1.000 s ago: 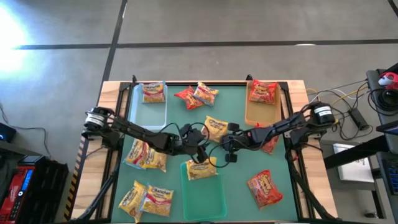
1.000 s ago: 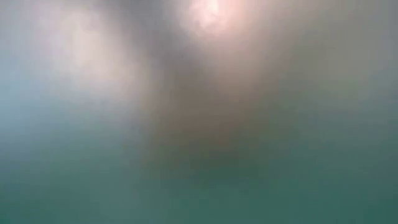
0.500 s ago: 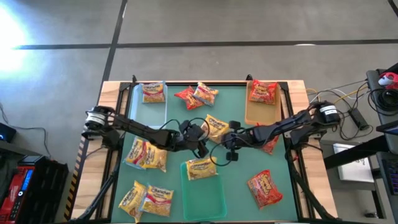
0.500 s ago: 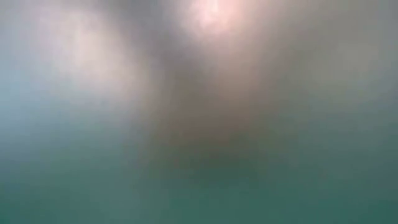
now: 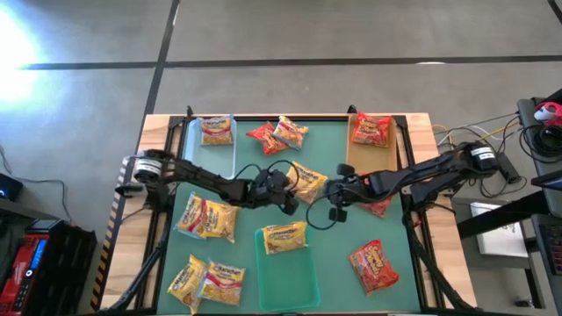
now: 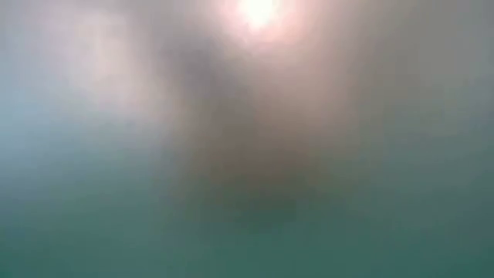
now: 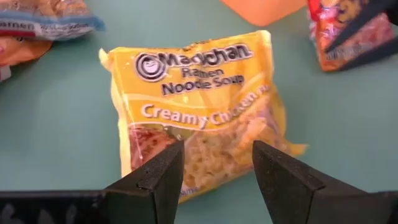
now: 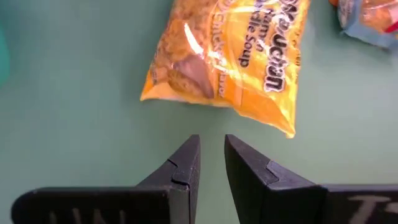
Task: Sort Maruchan noodles
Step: Put the right yellow noodle pack into the green bin
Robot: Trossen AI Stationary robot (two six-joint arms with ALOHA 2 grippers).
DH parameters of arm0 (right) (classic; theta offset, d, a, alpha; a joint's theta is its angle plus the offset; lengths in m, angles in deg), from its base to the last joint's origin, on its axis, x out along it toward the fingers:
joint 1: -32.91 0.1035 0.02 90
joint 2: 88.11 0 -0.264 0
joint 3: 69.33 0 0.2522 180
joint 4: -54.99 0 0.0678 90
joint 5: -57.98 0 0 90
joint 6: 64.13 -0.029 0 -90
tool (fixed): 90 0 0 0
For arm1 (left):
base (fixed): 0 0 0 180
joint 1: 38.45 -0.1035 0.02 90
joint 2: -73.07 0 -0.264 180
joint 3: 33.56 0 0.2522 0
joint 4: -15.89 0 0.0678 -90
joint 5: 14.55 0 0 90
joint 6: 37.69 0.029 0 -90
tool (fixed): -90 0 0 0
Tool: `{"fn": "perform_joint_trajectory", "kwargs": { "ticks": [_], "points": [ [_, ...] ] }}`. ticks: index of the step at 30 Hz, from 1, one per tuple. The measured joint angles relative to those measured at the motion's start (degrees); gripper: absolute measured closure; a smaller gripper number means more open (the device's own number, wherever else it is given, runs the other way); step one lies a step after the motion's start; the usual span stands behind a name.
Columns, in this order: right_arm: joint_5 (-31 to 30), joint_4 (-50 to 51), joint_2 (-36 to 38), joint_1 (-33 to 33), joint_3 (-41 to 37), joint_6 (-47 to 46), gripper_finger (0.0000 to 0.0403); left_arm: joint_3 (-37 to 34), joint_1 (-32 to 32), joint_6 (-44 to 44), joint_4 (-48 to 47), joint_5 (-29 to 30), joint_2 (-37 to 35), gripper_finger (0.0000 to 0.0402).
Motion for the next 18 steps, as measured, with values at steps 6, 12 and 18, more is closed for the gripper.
{"fn": "perform_joint_trajectory", "kwargs": {
  "ticks": [6, 12, 18],
  "points": [
    [-2.21, 0.65, 1.67, 0.0, 0.0, -5.78, 0.033, 0.02, -1.18, -0.42, 1.71, 0.0, 1.42, 0.0228],
    [-3.01, 0.77, 1.69, -1.86, 0.0, -8.93, 0.0286, 0.13, -2.49, -1.13, 1.65, -0.24, 2.23, 0.0228],
    [-2.34, 0.73, 1.82, -5.83, 0.0, -9.99, 0.0229, 0.15, -3.13, -1.13, 2.01, -0.59, 3.01, 0.0228]
  ]
}}
